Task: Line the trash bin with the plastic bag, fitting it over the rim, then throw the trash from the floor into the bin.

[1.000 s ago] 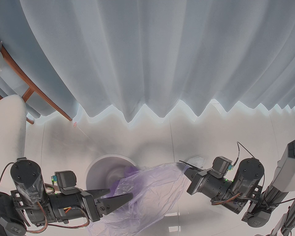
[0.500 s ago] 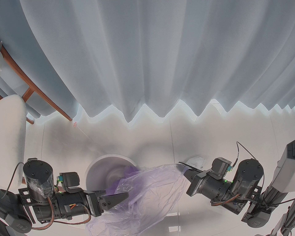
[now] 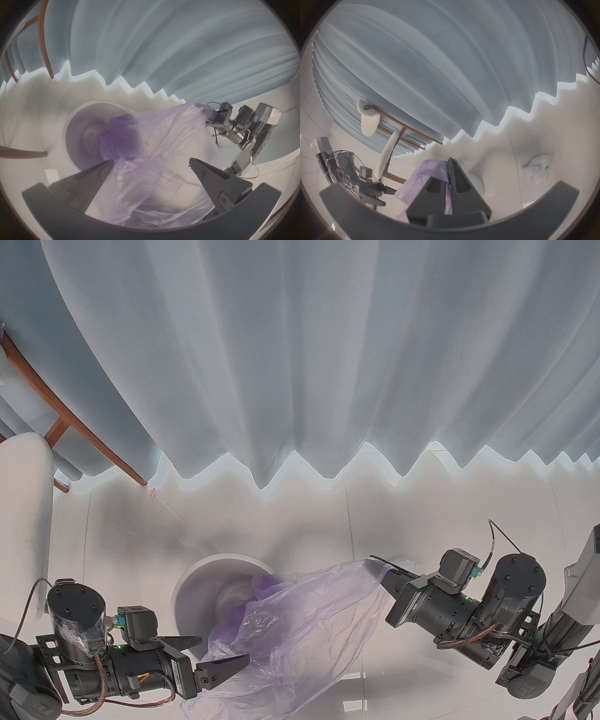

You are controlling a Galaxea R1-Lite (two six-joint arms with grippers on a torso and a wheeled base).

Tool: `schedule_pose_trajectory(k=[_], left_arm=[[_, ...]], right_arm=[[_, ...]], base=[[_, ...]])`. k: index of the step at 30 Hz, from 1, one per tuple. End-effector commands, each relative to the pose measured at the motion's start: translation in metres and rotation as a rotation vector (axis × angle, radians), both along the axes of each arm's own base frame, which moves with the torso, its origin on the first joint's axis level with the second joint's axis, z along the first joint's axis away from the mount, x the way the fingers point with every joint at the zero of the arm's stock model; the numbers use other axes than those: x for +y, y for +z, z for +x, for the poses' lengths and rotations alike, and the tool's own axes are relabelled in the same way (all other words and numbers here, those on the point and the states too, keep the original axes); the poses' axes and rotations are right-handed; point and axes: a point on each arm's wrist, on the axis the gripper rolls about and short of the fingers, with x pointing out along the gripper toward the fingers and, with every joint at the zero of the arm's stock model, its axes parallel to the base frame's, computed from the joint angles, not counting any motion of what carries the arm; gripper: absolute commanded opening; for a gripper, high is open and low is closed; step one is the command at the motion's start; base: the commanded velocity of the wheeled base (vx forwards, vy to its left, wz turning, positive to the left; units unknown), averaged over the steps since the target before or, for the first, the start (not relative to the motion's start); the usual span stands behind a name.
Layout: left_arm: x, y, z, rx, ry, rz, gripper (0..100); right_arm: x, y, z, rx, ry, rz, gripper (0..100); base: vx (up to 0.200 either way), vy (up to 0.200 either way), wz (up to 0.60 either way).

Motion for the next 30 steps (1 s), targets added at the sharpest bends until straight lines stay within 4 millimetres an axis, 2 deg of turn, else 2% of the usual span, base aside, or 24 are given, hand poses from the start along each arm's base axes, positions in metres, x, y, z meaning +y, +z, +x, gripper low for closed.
schedule_pose_trajectory(k=[1, 7, 11, 20, 30], left_arm=[[0.004, -0.005, -0.003, -0.003, -0.009, 0.039, 100], [0.007, -0.013, -0.008, 0.009, -0.025, 0.081, 100], [0.01, -0.027, -0.013, 0.034, -0.066, 0.169, 100], [0.005, -0.051, -0.011, 0.133, -0.089, 0.273, 100], [-0.003, -0.058, -0.017, 0.156, -0.142, 0.308, 100]], right_arm=[[-0.002, 0.013, -0.002, -0.042, 0.0, 0.043, 0], [-0.002, 0.013, -0.001, -0.042, -0.002, 0.043, 0], [-0.002, 0.012, -0.002, -0.044, 0.0, 0.039, 0], [-0.003, 0.018, -0.003, -0.06, 0.0, 0.053, 0], [-0.003, 0.017, -0.003, -0.053, 0.0, 0.052, 0]], base=[[0.0, 0.0, 0.0], [0.0, 0.0, 0.0], [0.0, 0.0, 0.0], [0.0, 0.0, 0.0], [0.0, 0.0, 0.0]])
